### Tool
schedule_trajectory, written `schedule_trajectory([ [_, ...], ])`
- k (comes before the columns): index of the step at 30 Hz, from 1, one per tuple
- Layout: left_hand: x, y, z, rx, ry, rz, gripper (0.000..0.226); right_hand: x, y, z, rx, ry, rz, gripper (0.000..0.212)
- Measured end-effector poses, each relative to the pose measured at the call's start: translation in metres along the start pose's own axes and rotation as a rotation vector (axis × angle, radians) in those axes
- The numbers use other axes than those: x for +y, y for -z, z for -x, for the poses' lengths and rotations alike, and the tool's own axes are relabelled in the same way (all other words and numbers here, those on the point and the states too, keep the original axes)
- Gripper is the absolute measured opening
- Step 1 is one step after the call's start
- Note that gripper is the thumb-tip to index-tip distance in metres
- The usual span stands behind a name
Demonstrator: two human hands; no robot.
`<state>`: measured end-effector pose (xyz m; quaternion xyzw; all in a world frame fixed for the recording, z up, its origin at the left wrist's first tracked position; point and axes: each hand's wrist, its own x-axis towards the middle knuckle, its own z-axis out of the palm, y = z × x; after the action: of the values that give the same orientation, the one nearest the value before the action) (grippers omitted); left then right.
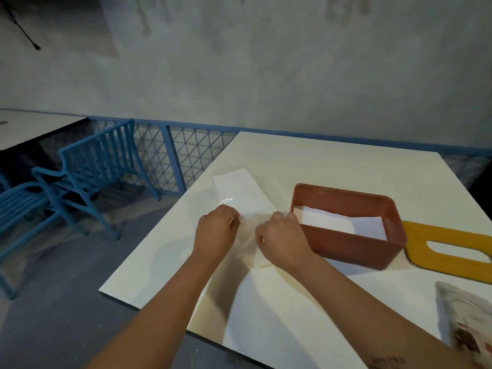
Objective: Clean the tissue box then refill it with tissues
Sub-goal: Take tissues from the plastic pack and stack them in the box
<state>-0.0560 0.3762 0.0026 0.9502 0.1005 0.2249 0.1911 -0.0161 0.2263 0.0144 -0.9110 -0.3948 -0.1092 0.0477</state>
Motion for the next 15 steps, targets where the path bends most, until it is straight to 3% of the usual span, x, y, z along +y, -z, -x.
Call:
schedule_trajectory([
  [5,-0.02,0.006,-0.017,-0.028,0.097,0.155,0.017,-0.01,-0.004,-0.015,0.118,-0.059,-0.052,0.017],
  [15,-0.039,0.011,-0.049,-0.155,0.242,0.429,0.025,-0.03,-0.019,-0.038,0.314,-0.022,-0.095,0.028],
])
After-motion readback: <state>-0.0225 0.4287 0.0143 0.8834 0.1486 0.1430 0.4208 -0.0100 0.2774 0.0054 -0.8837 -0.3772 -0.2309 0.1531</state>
